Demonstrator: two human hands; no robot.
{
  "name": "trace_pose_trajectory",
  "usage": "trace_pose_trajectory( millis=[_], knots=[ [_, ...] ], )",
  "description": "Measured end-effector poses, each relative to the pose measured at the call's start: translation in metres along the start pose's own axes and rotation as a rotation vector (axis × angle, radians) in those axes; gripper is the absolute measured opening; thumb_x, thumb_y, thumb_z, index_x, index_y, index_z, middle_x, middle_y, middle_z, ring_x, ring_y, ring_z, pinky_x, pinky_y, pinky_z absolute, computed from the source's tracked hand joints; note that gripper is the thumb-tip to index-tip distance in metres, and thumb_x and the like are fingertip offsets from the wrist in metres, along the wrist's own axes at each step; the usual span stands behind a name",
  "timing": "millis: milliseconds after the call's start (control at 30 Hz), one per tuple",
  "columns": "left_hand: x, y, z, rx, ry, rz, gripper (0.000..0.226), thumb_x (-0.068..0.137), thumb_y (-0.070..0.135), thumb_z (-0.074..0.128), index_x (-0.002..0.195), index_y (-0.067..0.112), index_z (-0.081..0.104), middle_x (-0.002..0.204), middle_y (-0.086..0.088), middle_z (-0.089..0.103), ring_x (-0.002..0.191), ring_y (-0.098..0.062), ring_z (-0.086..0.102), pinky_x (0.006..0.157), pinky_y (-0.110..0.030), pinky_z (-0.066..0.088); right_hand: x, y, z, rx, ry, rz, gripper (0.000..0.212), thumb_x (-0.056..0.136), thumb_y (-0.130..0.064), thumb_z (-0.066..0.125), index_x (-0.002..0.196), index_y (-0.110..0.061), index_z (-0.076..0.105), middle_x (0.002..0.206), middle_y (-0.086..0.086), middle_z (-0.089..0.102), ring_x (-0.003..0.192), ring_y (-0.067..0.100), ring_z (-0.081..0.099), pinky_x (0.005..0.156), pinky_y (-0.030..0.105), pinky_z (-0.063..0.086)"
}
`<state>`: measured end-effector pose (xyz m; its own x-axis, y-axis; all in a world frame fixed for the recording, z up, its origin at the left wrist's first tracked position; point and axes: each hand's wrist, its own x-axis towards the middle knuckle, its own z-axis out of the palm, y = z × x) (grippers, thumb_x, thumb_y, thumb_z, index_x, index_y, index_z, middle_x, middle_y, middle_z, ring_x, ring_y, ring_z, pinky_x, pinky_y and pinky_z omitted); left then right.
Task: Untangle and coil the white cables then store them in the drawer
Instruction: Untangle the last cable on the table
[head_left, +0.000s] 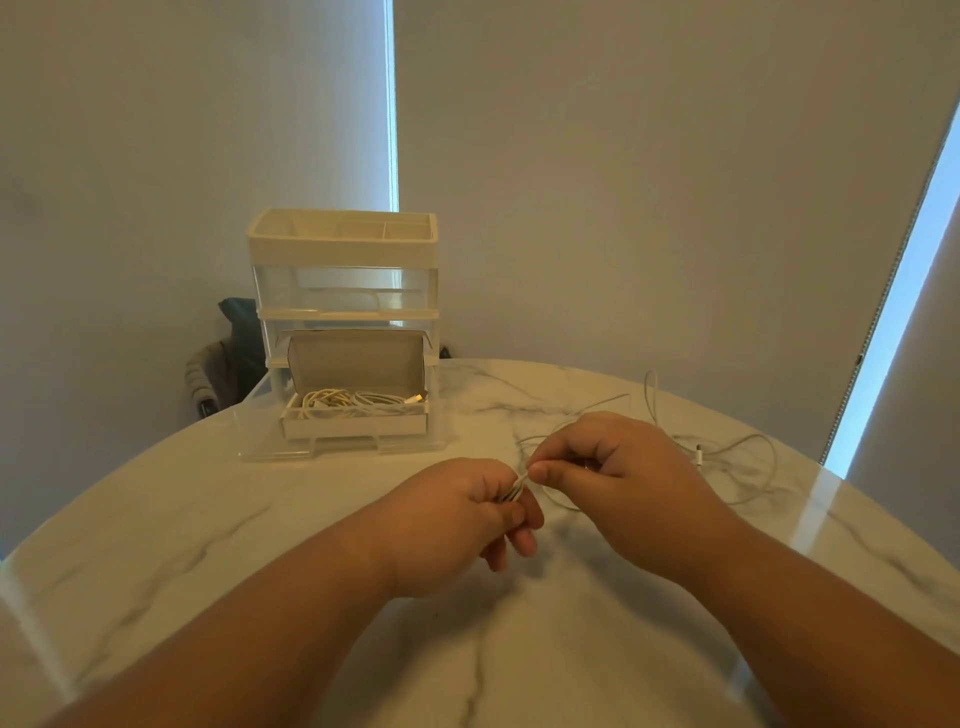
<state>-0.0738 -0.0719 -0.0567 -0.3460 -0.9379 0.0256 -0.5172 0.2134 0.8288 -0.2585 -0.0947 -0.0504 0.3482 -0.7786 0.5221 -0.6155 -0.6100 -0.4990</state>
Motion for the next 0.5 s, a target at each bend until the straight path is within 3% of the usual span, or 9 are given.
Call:
trace_pose_trajectory(
  millis=[100,333,500],
  knots=[
    [-0.001,0.003,-0.002,-0.018,0.031,-0.002,0.022,0.098,0.01,0.047,0.096,0.007,0.069,0.064,0.005,0.059,0.058,-0.01,0.05,0.063,-0.024,0.045,0.001,0.002,-0.001,0.016,0.006,0.019,0.015,0.089,-0.03,0.071,0.078,-0.041,0.071,0.082,-0.017,0.069,0.088,-0.002,0.06,0.069,0.008,0.042],
    [-0.004,0.01,-0.006,-0.13,0.024,0.031,0.03,0.102,0.014,0.043,0.094,0.0,0.068,0.061,0.001,0.053,0.054,-0.007,0.049,0.057,-0.017,0.045,0.001,0.005,0.0,0.117,0.016,0.049,0.012,0.092,-0.026,0.066,0.085,-0.031,0.076,0.084,-0.013,0.071,0.087,0.0,0.062,0.071,0.013,0.046],
    [-0.01,0.016,-0.006,-0.563,-0.112,0.077,0.024,0.096,0.016,0.05,0.094,-0.002,0.066,0.075,-0.013,0.067,0.063,-0.021,0.062,0.066,-0.027,0.053,0.001,0.011,0.001,0.249,0.055,0.089,0.015,0.096,-0.026,0.06,0.088,-0.03,0.073,0.082,-0.015,0.069,0.081,0.003,0.063,0.069,0.011,0.046]
  ],
)
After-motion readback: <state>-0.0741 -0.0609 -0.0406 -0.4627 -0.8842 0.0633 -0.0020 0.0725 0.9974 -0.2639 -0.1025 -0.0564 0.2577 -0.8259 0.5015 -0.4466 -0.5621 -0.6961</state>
